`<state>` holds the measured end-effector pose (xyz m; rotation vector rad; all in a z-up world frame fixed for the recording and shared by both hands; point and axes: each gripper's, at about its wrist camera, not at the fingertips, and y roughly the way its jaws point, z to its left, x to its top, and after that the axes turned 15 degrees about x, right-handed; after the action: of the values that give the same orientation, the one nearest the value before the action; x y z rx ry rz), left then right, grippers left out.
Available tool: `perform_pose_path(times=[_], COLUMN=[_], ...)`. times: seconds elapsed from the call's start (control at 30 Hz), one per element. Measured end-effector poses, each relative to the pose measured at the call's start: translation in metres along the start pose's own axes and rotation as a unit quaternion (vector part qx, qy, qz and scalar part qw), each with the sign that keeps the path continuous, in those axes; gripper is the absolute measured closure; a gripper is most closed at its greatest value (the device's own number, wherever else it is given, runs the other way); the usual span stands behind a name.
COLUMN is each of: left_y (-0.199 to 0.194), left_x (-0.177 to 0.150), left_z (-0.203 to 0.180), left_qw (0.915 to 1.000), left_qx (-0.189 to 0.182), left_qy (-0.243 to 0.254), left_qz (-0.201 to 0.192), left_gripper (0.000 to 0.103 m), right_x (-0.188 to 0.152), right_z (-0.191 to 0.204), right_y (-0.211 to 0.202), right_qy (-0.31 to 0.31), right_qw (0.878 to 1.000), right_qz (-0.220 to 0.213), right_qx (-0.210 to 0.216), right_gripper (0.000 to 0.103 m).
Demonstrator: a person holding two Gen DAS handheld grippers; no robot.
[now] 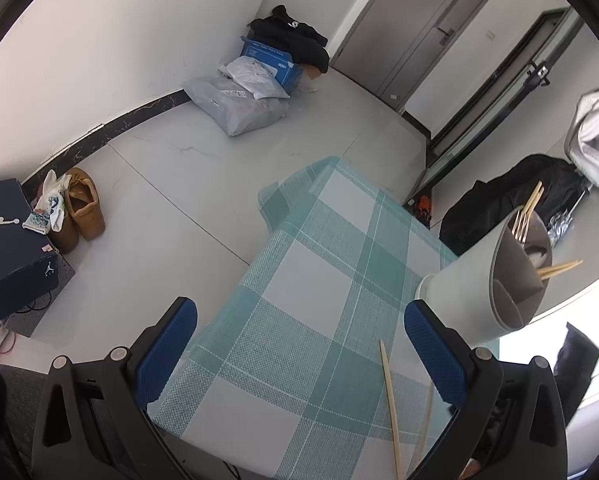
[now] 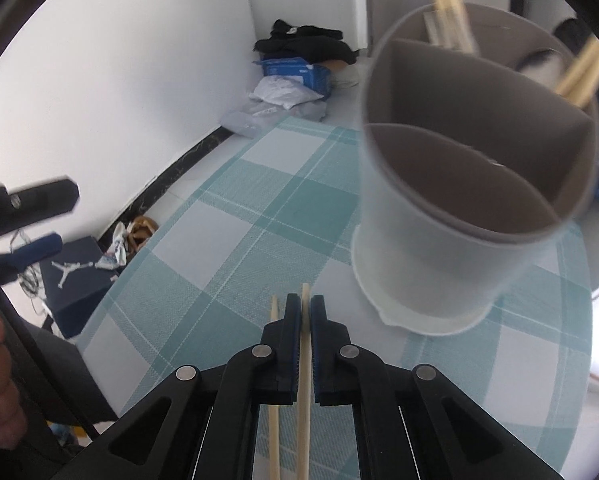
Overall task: Organize utensils
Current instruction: 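Lower the right gripper onto a chopstick and grasp it, then lower the left gripper onto the last chopstick and grasp it while the right holds its chopstick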
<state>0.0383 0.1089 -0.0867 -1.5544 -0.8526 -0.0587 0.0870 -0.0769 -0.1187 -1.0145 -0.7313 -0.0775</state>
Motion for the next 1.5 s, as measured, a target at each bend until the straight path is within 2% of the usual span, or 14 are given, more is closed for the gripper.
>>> perform_pose_path(times=[0.3,0.43,0.6,0.7,0.8,1.0,1.1,1.23,1.3,1.37,1.4,1.47,1.5], left_y=[0.008,0.011,0.017,0.019,0.022,0.043,0.051,0.055,0.056,0.056,0.055,0.055,0.055], left_x=[-0.017,-0.024,-0.037,-0.045,-0.047,-0.042,-0.04,-0.041,-0.043,-0.046,-0.047,-0.047,-0.048], left_z=[-0.024,-0.031,-0.046,-0.064,-0.075,-0.091,-0.099,-0.118,-0.128,-0.135,-0.137,-0.137,-0.136], left_qw=[0.9979,0.9961,0.993,0.9878,0.9857,0.9827,0.9793,0.9727,0.9668,0.9619,0.9628,0.9676,0.9697], left_qx=[0.017,0.038,0.041,0.05,0.053,0.047,0.052,0.094,0.118,0.136,0.132,0.118,0.119], left_qy=[0.054,0.073,0.099,0.14,0.154,0.15,0.159,0.184,0.201,0.216,0.214,0.197,0.187], left_qz=[0.029,0.031,0.048,0.045,0.045,0.098,0.115,0.106,0.105,0.099,0.099,0.105,0.104], left_gripper=[0.001,0.001,0.001,0.001,0.001,0.002,0.015,0.035,0.049,0.072,0.079,0.098,0.099], right_x=[-0.011,-0.016,-0.03,-0.037,-0.039,-0.041,-0.042,-0.041,-0.04,-0.039,-0.038,-0.036,-0.035], right_z=[-0.04,-0.06,-0.093,-0.109,-0.12,-0.132,-0.138,-0.14,-0.14,-0.14,-0.14,-0.138,-0.138], right_y=[-0.05,-0.068,-0.09,-0.098,-0.106,-0.116,-0.119,-0.129,-0.134,-0.138,-0.139,-0.145,-0.147], right_qy=[0.096,0.144,0.196,0.217,0.227,0.231,0.233,0.227,0.225,0.221,0.215,0.197,0.191], right_qw=[0.992,0.982,0.964,0.955,0.949,0.945,0.942,0.942,0.941,0.94,0.941,0.945,0.945], right_qz=[-0.066,-0.097,-0.14,-0.159,-0.179,-0.202,-0.21,-0.22,-0.228,-0.235,-0.237,-0.246,-0.251], right_qx=[0.051,0.08,0.117,0.121,0.122,0.115,0.116,0.112,0.113,0.113,0.11,0.092,0.086], right_gripper=[0.099,0.099,0.099,0.099,0.099,0.099,0.099,0.099,0.099,0.099,0.099,0.099,0.099])
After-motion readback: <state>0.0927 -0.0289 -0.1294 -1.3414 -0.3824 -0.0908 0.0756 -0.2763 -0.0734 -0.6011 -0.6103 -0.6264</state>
